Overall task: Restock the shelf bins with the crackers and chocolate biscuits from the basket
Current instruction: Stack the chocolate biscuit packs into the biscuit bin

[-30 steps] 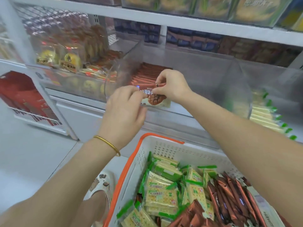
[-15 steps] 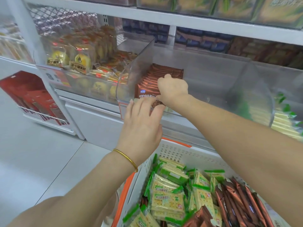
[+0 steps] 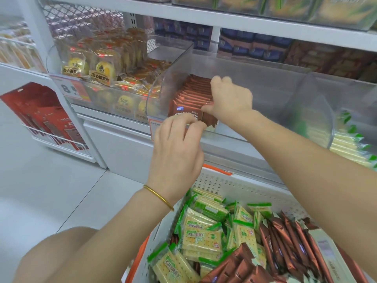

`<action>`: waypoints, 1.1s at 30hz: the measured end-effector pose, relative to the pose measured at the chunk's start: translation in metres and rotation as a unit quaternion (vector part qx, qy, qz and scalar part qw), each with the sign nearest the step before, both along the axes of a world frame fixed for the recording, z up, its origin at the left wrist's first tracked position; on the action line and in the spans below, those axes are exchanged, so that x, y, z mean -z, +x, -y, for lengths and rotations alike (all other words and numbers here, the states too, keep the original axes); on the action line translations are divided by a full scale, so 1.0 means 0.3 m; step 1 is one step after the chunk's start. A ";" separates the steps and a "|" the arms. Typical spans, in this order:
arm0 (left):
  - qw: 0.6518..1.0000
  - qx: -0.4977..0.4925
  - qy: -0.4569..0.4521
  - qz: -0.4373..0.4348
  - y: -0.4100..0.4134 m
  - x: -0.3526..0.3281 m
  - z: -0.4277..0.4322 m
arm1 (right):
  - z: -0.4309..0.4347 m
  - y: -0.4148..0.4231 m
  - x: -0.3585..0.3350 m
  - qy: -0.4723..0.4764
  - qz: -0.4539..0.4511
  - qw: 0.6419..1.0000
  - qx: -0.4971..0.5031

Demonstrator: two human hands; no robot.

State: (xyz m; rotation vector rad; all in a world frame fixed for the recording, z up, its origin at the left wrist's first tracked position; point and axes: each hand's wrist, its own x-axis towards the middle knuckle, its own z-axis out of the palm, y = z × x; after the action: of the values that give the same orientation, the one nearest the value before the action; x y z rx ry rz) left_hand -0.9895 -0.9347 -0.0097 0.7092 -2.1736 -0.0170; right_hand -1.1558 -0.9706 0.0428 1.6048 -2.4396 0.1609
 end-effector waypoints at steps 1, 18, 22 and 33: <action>1.000 0.004 -0.010 -0.012 0.001 -0.007 -0.021 | -0.049 0.006 -0.030 -0.037 0.017 0.999 -0.004; 0.807 0.183 0.352 0.438 -0.134 0.335 -0.333 | -0.832 0.042 0.502 0.304 0.301 0.902 -0.052; 0.809 0.198 0.401 0.382 -0.131 0.330 -0.324 | -0.845 0.042 0.521 0.288 0.339 0.894 -0.051; 0.716 0.264 0.471 0.443 -0.058 0.247 -0.286 | -0.833 -0.041 0.349 0.132 0.548 0.825 -0.035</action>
State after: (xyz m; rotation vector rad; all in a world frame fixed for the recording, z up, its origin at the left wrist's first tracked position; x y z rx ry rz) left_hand -1.0069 -0.8490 -0.0839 0.6320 -3.2157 -1.4602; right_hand -1.1681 -0.7206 -0.0618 2.0881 -3.2995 1.0751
